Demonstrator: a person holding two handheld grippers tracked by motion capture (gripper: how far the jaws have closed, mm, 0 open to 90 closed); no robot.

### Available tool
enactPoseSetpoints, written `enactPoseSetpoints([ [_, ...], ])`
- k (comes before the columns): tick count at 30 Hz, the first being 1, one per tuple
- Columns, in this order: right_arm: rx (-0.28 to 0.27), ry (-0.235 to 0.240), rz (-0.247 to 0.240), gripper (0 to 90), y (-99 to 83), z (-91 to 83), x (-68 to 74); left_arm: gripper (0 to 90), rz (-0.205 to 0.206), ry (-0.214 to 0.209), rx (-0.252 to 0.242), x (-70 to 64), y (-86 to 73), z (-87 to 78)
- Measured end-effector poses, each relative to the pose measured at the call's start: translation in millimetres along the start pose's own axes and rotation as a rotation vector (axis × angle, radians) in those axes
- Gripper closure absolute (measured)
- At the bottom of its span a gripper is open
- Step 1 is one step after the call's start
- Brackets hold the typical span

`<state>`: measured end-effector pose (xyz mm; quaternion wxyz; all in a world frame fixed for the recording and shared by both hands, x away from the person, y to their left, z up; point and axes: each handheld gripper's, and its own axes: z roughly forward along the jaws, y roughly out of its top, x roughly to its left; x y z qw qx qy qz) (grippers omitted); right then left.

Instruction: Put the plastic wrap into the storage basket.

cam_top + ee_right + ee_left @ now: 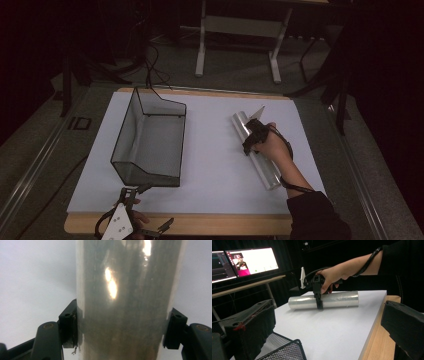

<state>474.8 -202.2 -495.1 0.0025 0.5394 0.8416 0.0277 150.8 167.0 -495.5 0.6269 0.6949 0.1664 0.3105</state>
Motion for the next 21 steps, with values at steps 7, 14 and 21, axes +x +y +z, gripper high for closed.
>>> enactPoseSetpoints([
  [7, -0.035, 0.067, 0.046, 31.9, 1.6, -21.1, -3.1, 0.0, 0.000, 0.003, 0.000, -0.2, 0.0, 0.7],
  [14, -0.010, 0.078, 0.055, 31.9, 6.8, -34.8, -1.5, 0.0, 0.002, 0.004, -0.002, -0.5, 0.3, 1.1],
  [21, -0.032, 0.118, 0.090, 32.0, 13.2, -45.9, 1.3, 0.0, 0.001, 0.004, -0.001, -0.4, 0.2, 1.4],
])
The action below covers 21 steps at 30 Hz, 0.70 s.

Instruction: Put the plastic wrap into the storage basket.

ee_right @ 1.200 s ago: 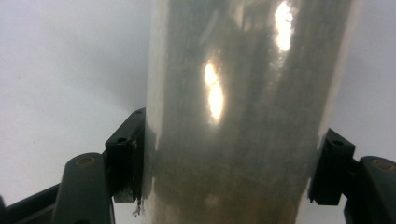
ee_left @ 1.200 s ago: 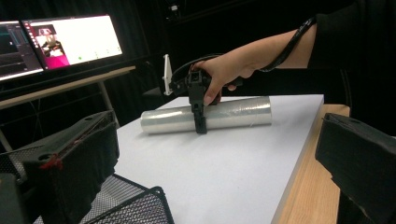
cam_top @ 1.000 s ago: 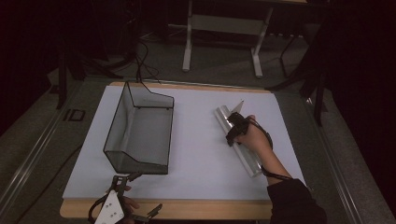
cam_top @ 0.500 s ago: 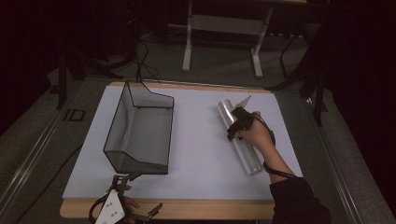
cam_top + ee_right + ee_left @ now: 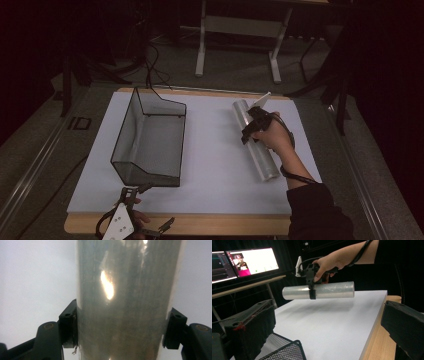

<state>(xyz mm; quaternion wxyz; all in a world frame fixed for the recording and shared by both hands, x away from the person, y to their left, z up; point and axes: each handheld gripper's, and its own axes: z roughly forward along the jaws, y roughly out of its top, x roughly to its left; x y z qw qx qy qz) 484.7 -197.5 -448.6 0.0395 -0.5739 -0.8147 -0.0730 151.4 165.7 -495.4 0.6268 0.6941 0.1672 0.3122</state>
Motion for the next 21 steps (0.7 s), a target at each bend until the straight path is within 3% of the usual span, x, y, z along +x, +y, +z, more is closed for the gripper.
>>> enactPoseSetpoints([
  [5, -0.028, 0.058, 0.016, 32.0, 3.5, -8.6, 7.5, 0.0, 0.001, 0.000, -0.001, -0.2, 0.1, 0.0],
  [8, -0.053, 0.069, 0.009, 32.0, 5.8, -13.3, 13.4, 0.0, 0.001, 0.000, 0.000, -0.4, 0.1, 0.3],
  [12, -0.086, 0.128, 0.024, 32.0, 10.0, -19.7, 22.4, 0.0, 0.005, -0.001, -0.002, -1.0, 0.5, 0.4],
  [21, -0.148, 0.129, 0.007, 32.0, 21.1, -33.4, 49.3, 0.0, 0.004, -0.001, 0.003, -0.6, 0.0, 0.3],
])
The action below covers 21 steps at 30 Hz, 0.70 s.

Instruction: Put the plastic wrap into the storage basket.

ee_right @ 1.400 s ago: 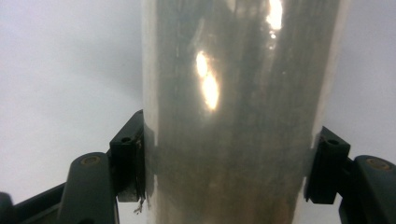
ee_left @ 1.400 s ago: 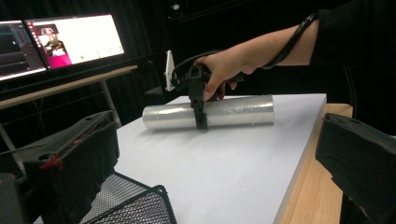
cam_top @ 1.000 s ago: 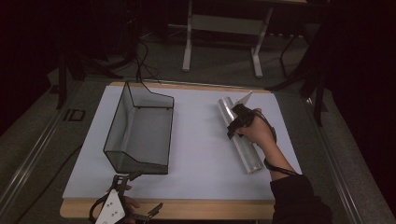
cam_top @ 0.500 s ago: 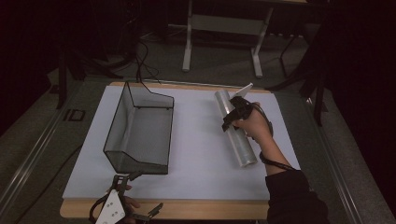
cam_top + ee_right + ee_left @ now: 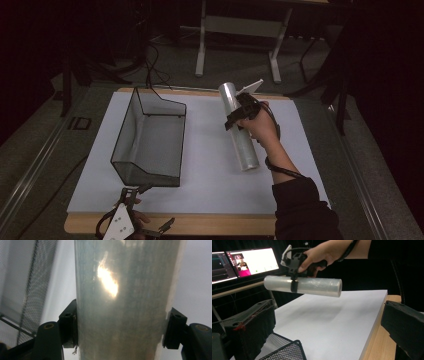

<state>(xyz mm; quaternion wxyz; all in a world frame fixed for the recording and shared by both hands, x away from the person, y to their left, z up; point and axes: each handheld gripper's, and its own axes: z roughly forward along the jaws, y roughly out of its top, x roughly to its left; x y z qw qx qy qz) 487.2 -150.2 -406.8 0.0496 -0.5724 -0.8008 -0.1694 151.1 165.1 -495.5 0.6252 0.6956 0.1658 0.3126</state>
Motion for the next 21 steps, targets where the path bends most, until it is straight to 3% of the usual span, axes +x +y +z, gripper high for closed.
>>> enactPoseSetpoints([
  [8, -0.058, 0.026, -0.035, 32.0, 13.6, -11.9, 33.7, 0.0, 0.010, -0.005, 0.001, -1.3, 0.6, 0.3],
  [15, -0.171, 0.123, -0.019, 32.0, 22.6, -21.9, 56.8, 0.0, 0.010, 0.000, -0.007, -0.4, 1.4, -1.9],
  [18, -0.213, 0.111, -0.026, 32.1, 25.6, -22.0, 69.6, 0.0, 0.010, -0.005, -0.005, -0.3, 1.1, -1.6],
  [21, -0.233, 0.151, -0.020, 32.0, 29.3, -20.2, 80.0, 0.0, 0.015, -0.007, -0.006, -0.5, 1.3, -1.8],
])
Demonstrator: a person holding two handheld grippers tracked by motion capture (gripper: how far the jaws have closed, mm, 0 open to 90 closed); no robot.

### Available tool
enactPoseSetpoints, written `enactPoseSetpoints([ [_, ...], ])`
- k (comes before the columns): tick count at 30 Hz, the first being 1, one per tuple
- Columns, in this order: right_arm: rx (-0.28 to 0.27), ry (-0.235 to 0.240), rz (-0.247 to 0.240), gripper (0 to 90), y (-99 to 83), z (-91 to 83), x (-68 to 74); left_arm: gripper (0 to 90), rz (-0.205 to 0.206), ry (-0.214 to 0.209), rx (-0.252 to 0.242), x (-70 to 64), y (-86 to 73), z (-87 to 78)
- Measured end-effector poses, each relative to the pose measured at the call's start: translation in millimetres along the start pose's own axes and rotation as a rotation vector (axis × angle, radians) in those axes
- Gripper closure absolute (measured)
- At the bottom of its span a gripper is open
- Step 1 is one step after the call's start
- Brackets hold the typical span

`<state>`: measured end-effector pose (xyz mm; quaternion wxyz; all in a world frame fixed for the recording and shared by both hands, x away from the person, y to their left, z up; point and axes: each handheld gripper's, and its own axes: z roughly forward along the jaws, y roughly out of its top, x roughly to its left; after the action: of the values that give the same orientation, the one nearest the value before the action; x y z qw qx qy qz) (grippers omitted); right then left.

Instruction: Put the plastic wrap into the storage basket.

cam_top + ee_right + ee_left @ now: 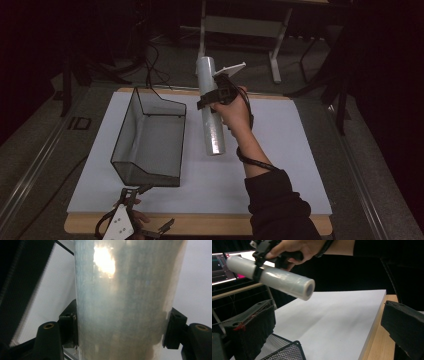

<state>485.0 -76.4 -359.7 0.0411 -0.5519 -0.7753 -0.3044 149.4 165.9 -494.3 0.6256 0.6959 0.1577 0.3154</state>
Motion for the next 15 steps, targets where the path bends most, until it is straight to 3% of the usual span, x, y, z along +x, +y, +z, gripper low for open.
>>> enactPoseSetpoints([
  [5, -0.052, 0.032, 0.009, 32.0, 3.9, 5.4, 15.6, 0.0, 0.020, 0.018, 0.003, 0.9, 0.6, -1.7],
  [6, -0.062, 0.046, 0.010, 32.0, 4.5, 5.8, 17.5, 0.0, 0.018, 0.041, -0.002, 4.2, 0.9, -6.1],
  [9, -0.133, 0.068, 0.000, 32.0, 6.7, 6.0, 34.9, 0.0, -0.008, 0.058, -0.011, 8.2, 0.3, -8.3],
  [11, -0.168, 0.096, 0.020, 32.0, 7.2, 6.7, 40.6, 0.0, -0.012, 0.057, -0.015, 8.0, 0.6, -7.8],
  [15, -0.231, 0.126, 0.017, 32.0, 5.0, 12.1, 52.4, 0.0, 0.013, 0.061, -0.008, 5.4, 1.5, -8.1],
])
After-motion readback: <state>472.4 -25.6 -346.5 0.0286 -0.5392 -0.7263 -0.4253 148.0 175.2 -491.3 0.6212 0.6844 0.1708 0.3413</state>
